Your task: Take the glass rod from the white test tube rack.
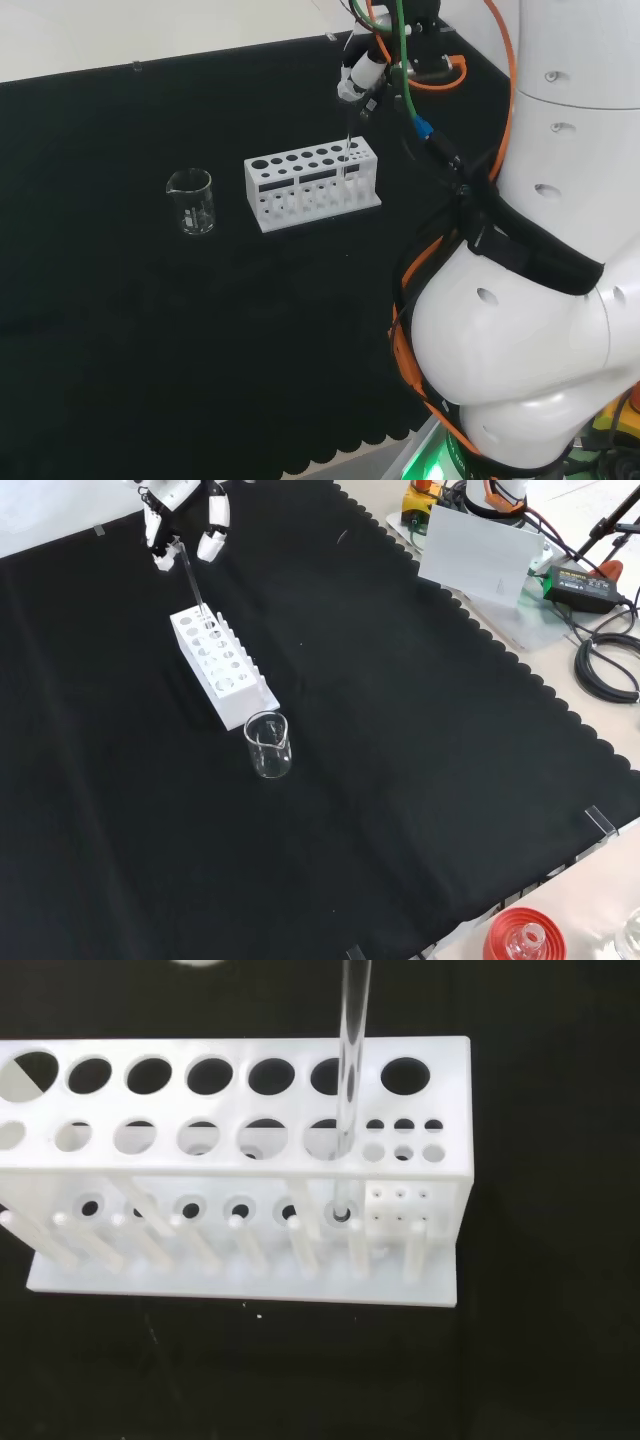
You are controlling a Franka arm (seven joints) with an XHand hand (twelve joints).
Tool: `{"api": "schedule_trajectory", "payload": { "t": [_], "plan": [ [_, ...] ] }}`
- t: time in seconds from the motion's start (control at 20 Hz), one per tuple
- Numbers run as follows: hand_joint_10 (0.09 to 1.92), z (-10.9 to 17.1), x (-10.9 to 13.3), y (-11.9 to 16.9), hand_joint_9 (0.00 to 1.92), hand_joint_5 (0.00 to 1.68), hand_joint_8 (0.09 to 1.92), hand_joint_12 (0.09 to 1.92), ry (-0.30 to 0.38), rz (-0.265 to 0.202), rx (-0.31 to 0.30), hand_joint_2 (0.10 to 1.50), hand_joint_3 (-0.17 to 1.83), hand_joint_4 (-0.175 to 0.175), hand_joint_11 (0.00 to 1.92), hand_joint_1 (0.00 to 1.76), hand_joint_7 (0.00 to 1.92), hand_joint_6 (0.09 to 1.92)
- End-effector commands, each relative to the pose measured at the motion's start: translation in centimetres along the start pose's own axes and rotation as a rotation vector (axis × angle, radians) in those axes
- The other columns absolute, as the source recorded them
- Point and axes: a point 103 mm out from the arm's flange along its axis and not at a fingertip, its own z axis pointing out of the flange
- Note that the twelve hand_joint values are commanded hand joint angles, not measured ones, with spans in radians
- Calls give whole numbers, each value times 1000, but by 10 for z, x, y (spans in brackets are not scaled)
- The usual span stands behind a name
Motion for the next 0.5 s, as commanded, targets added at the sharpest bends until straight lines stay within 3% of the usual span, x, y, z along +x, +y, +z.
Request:
{"api": "schedule_trajectory", "payload": {
  "t": [0.05, 0.4, 0.5],
  "plan": [
    [731, 7, -13, 7, 857, 626, 815, 1243, -23, -3, 69, 766, 597, -50, 871, 826, 550, 943],
    [747, 7, -13, 7, 853, 650, 821, 1253, -44, -6, 58, 758, 613, -48, 865, 844, 561, 948],
    [737, 12, -24, 18, 882, 676, 814, 1238, -25, 17, 63, 756, 625, -54, 889, 858, 590, 938]
  ]
}}
